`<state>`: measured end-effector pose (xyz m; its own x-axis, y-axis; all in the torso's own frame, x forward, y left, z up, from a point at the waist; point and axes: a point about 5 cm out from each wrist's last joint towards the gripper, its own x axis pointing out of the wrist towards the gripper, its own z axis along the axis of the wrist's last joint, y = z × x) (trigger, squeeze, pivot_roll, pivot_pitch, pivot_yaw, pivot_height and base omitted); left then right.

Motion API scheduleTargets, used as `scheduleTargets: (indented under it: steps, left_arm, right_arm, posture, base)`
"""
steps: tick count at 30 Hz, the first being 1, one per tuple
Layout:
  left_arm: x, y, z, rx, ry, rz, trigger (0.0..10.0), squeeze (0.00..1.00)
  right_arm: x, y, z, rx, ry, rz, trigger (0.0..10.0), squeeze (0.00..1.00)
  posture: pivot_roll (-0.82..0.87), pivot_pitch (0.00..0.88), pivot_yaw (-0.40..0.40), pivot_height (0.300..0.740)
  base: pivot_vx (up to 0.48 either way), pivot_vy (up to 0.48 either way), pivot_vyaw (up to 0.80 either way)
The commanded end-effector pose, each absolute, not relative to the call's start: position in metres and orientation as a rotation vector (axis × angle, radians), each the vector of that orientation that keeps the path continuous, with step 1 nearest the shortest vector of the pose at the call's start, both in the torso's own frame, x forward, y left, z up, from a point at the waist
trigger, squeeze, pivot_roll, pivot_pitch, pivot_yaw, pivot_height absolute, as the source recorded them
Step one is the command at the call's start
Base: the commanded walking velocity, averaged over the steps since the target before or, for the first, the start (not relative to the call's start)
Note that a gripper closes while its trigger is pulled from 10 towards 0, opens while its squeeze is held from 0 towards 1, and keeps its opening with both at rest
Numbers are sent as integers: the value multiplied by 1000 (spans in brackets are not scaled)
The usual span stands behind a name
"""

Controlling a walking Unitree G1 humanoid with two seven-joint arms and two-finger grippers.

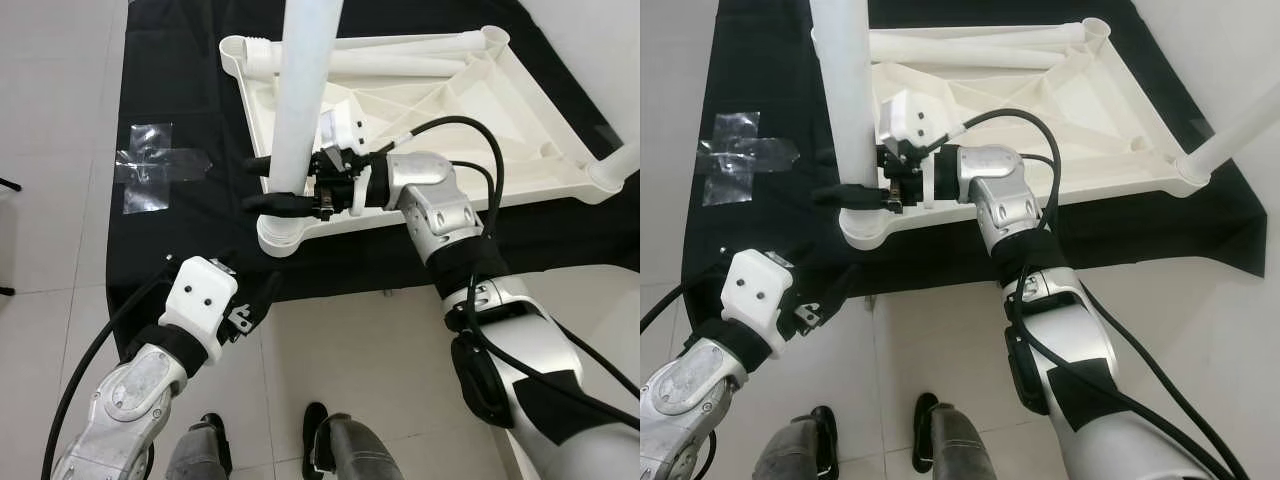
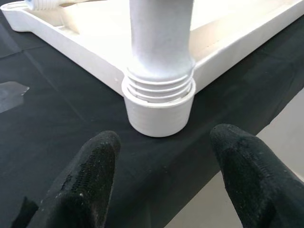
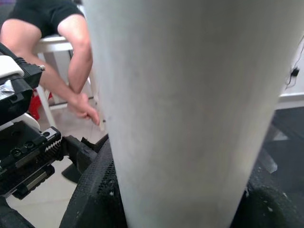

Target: Building children table

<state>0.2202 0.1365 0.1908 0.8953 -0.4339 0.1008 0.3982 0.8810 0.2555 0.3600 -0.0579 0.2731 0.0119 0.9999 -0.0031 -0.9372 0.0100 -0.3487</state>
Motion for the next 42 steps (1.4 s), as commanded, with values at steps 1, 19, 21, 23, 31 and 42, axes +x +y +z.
scheduleTargets:
  steps: [1,19,21,23,31,42]
  left_arm:
    - [216,135,188,226,-140,-443,10000,0]
    - [219,143,184,220,-118,-435,10000,0]
    - [220,144,184,222,-120,-432,10000,0]
    - [221,144,185,223,-123,-431,10000,0]
    - [221,141,183,229,-118,-439,10000,0]
    - [220,140,183,228,-117,-422,10000,0]
  right_arm:
    - [359,-65,245,-236,-209,1480,0,0]
    - [321,-41,179,-126,-146,866,10000,0]
    - [320,-39,183,-107,-166,885,10000,0]
    - [317,-35,191,-93,-196,939,10000,1000]
    - [318,-33,214,-155,-252,1115,10000,122]
    - [335,-43,249,-361,-312,1475,10000,0]
  posture:
    - [111,304,-176,740]
    - [75,294,-150,740]
    - [73,287,-144,740]
    - [73,285,-143,740]
    - [71,288,-158,740]
    - [78,296,-176,740]
  base:
    - [0,0,0]
    - [0,0,0]
    - [0,0,0]
    - [0,0,0]
    - [0,0,0]
    - [0,0,0]
